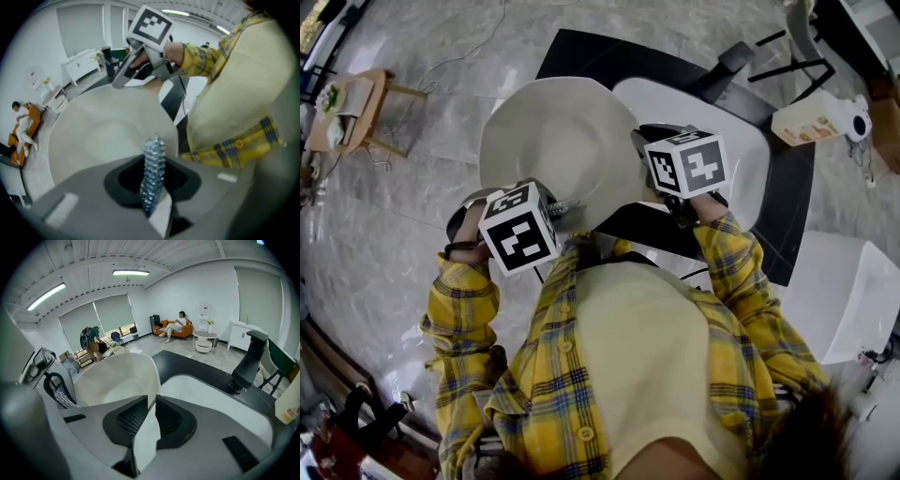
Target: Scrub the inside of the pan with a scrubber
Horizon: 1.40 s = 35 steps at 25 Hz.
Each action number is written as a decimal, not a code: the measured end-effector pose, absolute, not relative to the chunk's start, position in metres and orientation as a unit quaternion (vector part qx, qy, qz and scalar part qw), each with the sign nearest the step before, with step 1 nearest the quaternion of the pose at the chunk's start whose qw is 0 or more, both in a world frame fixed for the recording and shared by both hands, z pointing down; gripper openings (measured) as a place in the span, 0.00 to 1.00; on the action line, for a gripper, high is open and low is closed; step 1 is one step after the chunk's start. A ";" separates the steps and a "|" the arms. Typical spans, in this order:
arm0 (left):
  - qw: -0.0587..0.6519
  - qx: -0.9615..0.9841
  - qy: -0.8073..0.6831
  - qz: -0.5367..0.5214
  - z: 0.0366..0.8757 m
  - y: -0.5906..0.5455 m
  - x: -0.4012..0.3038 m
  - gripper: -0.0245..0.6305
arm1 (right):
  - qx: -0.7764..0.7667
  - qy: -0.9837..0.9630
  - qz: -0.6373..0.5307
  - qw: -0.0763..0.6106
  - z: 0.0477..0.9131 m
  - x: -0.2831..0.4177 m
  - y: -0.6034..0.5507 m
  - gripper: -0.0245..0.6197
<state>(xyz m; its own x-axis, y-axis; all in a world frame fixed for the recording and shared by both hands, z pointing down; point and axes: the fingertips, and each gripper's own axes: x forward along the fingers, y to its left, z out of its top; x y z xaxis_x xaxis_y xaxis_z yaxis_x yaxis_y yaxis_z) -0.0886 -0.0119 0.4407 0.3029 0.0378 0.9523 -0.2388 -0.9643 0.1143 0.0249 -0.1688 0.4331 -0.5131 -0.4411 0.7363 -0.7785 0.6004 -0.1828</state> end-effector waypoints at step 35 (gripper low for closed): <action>-0.006 0.701 -0.233 0.674 0.457 -0.120 -0.145 0.17 | 0.378 -0.826 0.268 0.320 0.435 0.030 -0.170 0.06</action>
<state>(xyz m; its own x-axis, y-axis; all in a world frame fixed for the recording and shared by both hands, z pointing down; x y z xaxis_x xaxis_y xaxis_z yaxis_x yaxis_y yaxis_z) -0.1449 -0.1199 0.4569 -0.0183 -0.3350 0.9420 -0.3189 -0.8910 -0.3231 0.0298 -0.1697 0.4348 -0.5094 -0.4524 0.7320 -0.7960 0.5710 -0.2011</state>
